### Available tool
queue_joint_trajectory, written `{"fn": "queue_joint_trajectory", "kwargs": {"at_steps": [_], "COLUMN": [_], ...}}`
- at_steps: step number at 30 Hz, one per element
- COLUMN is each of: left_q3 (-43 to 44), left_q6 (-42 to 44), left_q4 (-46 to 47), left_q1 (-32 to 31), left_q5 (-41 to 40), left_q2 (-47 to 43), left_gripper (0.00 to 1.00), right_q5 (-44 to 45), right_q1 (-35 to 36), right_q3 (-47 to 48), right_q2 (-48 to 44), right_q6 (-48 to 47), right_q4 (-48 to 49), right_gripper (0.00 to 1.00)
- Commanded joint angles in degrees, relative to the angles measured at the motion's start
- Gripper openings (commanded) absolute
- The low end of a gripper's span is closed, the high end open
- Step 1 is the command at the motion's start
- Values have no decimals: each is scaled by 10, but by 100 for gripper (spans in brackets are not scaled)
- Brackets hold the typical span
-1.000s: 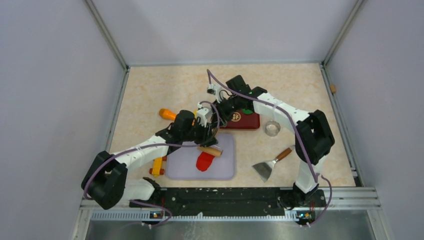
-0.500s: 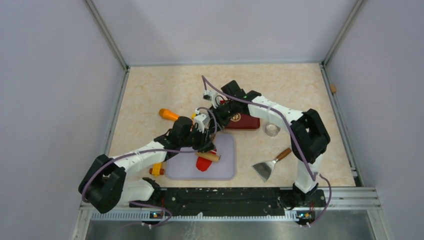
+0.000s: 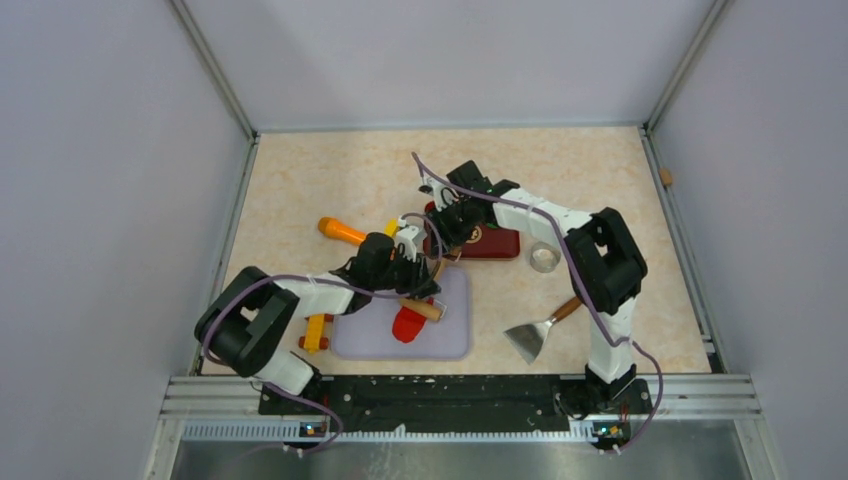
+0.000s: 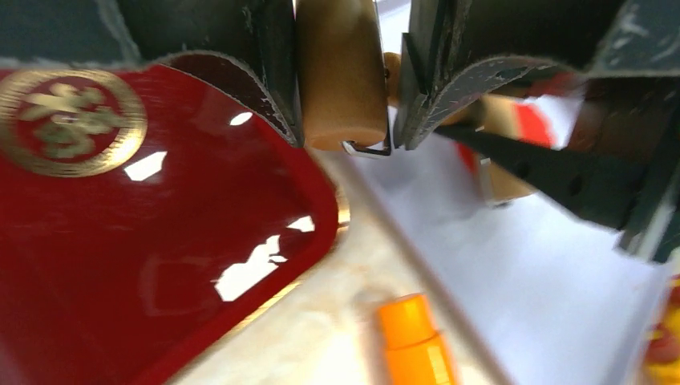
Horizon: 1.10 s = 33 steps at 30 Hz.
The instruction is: Roll out the dumpling wrappers from the dough
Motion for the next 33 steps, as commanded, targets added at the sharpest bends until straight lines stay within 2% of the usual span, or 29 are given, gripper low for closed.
{"fn": "queue_joint_trajectory", "kwargs": {"at_steps": [1, 10, 17, 23, 26, 27, 28, 31, 33], "left_q3": [15, 72, 104, 125, 138, 144, 148, 156, 159], "left_q6": [6, 31, 48, 76, 101, 111, 122, 150, 165], "left_q4": [21, 30, -1, -19, -36, -43, -55, -76, -86], "left_q1": [6, 3, -2, -10, -16, -18, -19, -22, -22], "left_q5": [-75, -55, -31, -10, 8, 13, 16, 25, 25], "left_q2": [69, 91, 56, 19, -3, -13, -20, -40, -52], "left_gripper": [0, 0, 0, 0, 0, 0, 0, 0, 0], "right_q5": [92, 106, 85, 25, -49, -76, -104, -116, -130], "right_q1": [22, 7, -24, -65, -77, -79, -80, -85, -96], "right_q3": [-15, 7, 21, 33, 29, 22, 16, -5, -7], "right_q2": [19, -20, -90, -138, -153, -160, -165, -184, -183], "right_q6": [-45, -55, -66, -69, -78, -80, -81, -69, -66], "right_q4": [-50, -66, -115, -169, -189, -195, -197, -187, -185], "right_gripper": [0, 0, 0, 0, 0, 5, 14, 43, 54]}}
